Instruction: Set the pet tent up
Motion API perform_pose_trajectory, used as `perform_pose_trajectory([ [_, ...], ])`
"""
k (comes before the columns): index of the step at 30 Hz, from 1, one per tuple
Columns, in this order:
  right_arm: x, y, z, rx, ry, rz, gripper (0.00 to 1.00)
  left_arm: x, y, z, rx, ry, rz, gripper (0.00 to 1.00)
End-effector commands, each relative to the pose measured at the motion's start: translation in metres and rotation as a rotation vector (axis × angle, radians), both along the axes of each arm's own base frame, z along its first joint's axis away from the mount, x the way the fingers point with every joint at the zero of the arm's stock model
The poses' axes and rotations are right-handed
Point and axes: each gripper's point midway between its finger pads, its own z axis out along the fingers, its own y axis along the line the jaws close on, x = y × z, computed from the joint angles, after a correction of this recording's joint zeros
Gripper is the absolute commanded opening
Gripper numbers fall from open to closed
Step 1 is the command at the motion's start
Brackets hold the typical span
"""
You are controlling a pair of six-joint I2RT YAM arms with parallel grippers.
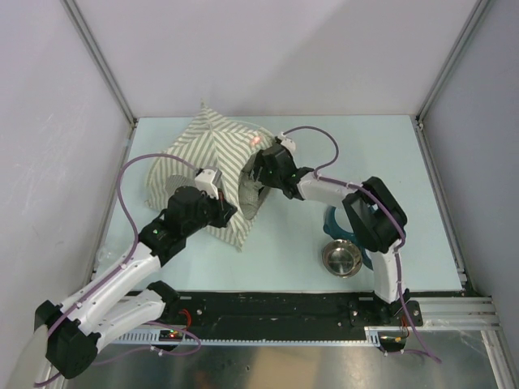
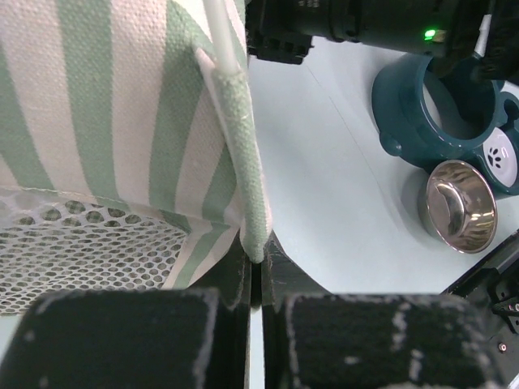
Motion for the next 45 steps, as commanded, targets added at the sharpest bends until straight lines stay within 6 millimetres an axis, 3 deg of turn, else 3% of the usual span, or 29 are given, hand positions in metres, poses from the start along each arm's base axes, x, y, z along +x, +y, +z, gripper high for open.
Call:
perform_pose_trajectory([
  [1, -0.027, -0.004, 0.037, -0.028, -0.015, 0.075, 0.81, -0.01, -0.006, -0.004, -0.009, 0.039, -0.045, 0.0],
  [5, -0.048, -0.001, 0.07, 0.021, -0.03, 0.131, 0.85, -0.007, -0.006, -0.005, -0.007, 0.041, -0.038, 0.0],
  [8, -0.064, -0.002, 0.077, 0.003, -0.013, 0.168, 0.88, -0.006, -0.007, -0.005, -0.007, 0.043, -0.036, 0.0],
  [14, -0.094, -0.009, 0.056, 0.001, 0.077, 0.229, 0.87, -0.005, -0.007, -0.006, -0.011, 0.044, -0.034, 0.0],
  [16, -0.108, 0.001, 0.058, 0.048, 0.091, 0.306, 0.84, -0.006, -0.007, -0.005, -0.013, 0.042, -0.034, 0.0],
  [19, -0.123, 0.01, 0.044, 0.087, 0.178, 0.372, 0.8, -0.006, -0.006, -0.005, -0.015, 0.038, -0.031, 0.0],
  [22, -0.126, 0.02, 0.035, 0.099, 0.186, 0.422, 0.74, -0.008, -0.005, -0.008, -0.013, 0.043, -0.034, 0.0],
  [27, -0.123, 0.038, 0.04, 0.129, 0.12, 0.491, 0.64, -0.01, -0.005, -0.011, -0.013, 0.048, -0.038, 0.0],
  [35, -0.135, 0.047, 0.001, 0.135, 0.26, 0.528, 0.54, -0.01, -0.004, -0.011, -0.016, 0.047, -0.033, 0.0],
  [40, -0.142, 0.068, -0.012, 0.161, 0.293, 0.608, 0.38, -0.012, -0.007, -0.013, -0.017, 0.054, -0.052, 0.0],
  [42, -0.141, 0.082, -0.01, 0.188, 0.29, 0.646, 0.21, -0.014, -0.008, -0.015, -0.018, 0.06, -0.061, 0.0],
  [45, -0.144, 0.1, 0.003, 0.246, 0.287, 0.693, 0.04, -0.015, -0.009, -0.018, -0.018, 0.064, -0.072, 0.0],
])
